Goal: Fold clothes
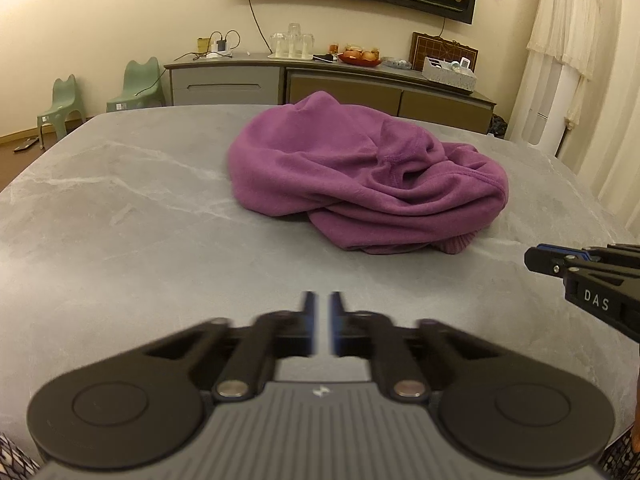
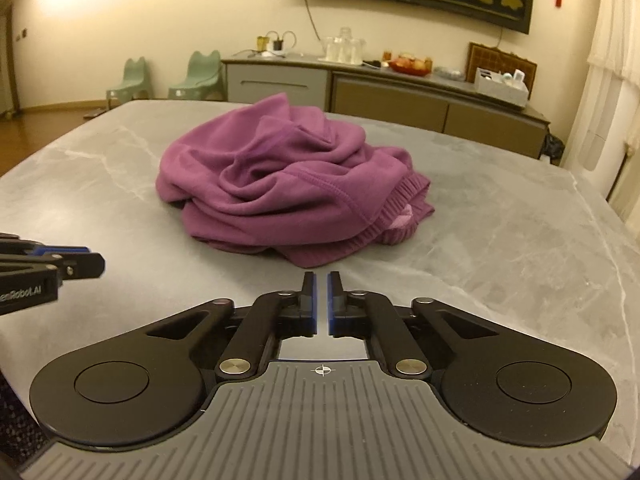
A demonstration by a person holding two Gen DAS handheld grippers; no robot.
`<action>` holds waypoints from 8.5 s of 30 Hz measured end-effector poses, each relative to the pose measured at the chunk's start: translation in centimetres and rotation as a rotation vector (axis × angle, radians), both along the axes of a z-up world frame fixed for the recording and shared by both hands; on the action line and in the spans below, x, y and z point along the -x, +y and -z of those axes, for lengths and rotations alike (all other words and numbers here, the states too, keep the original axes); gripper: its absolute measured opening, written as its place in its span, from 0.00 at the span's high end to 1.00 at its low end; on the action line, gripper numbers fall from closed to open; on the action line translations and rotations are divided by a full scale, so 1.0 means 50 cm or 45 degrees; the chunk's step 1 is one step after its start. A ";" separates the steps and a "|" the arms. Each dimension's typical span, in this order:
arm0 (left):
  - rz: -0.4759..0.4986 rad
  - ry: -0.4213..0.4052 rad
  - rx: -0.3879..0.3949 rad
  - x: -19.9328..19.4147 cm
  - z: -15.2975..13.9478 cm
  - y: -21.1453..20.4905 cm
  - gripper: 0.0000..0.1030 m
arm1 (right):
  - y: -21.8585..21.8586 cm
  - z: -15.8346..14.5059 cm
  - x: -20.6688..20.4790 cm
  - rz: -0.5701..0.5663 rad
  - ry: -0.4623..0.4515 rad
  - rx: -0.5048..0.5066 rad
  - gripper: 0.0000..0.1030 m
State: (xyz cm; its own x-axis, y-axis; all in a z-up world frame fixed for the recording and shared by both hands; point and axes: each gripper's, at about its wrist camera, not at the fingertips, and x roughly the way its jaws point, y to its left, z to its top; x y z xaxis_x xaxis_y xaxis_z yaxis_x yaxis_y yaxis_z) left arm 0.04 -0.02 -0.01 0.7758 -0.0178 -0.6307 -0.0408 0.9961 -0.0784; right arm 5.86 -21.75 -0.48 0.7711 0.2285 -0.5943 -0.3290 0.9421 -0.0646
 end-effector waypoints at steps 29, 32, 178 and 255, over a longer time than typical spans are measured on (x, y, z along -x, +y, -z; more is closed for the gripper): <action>-0.016 -0.022 0.011 -0.063 -0.044 -0.013 0.10 | -0.001 0.003 -0.010 0.077 -0.050 0.050 0.17; -0.002 -0.070 -0.015 -0.096 -0.081 -0.010 0.03 | 0.000 0.007 -0.016 0.080 -0.040 0.057 0.16; -0.134 -0.269 -0.095 -0.093 -0.119 0.262 0.97 | -0.265 0.001 -0.203 -0.364 0.172 0.078 0.97; 0.073 -0.194 -0.043 -0.479 -0.174 0.443 0.88 | -0.478 0.042 -0.562 0.462 0.078 0.063 0.98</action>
